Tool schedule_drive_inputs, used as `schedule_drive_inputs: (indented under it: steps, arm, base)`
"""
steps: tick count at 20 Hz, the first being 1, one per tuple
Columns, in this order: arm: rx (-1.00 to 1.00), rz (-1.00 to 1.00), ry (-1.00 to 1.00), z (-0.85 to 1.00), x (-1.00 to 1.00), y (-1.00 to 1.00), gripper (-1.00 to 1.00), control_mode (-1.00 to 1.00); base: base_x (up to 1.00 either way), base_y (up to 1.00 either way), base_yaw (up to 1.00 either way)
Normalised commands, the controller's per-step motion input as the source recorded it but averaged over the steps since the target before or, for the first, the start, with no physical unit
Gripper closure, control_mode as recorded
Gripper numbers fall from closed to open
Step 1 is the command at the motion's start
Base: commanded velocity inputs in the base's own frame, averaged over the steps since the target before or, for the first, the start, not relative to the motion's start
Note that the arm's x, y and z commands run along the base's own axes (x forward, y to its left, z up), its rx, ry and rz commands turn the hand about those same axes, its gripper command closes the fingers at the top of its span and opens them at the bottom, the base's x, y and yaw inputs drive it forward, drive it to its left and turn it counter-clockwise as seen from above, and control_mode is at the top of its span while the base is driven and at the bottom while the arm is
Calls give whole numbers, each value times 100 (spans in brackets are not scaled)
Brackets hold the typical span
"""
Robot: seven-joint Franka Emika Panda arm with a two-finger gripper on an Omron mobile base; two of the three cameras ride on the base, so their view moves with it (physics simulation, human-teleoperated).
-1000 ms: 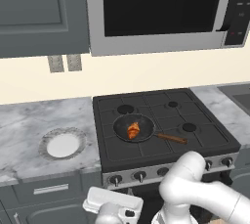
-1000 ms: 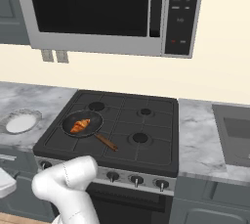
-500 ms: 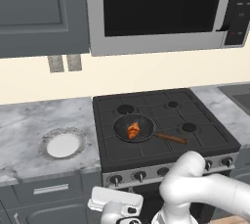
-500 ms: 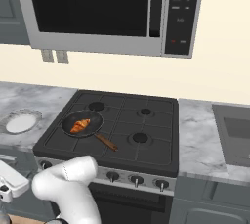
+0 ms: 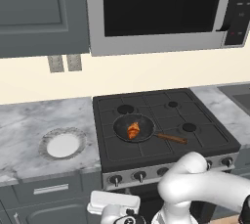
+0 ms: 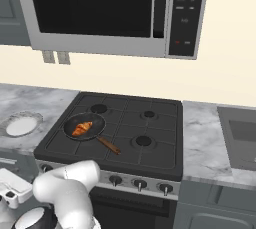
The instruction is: Pick the croissant and place it on the pan. Then turn on the stove to warm the croissant.
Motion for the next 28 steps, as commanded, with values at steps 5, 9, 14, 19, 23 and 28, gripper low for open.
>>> schedule_drive_inputs:
  steps: [5,9,14,19,23,28]
  arm:
    - [0,0,-2,-24,15,18,-100,-100]
    - [0,-1,0,-12,15,0,-100,-100]
    - [0,0,-2,-7,11,0,-100,-100]
    - [0,0,-6,-9,0,0,-100,-100]
    - [0,0,-7,-11,0,-4,-100,-100]
    - [0,0,-6,-8,0,-15,-100,-100]
  base:
    - [0,0,0]
    - [0,0,0]
    - [0,0,0]
    - [0,0,0]
    - [0,0,0]
    - [0,0,0]
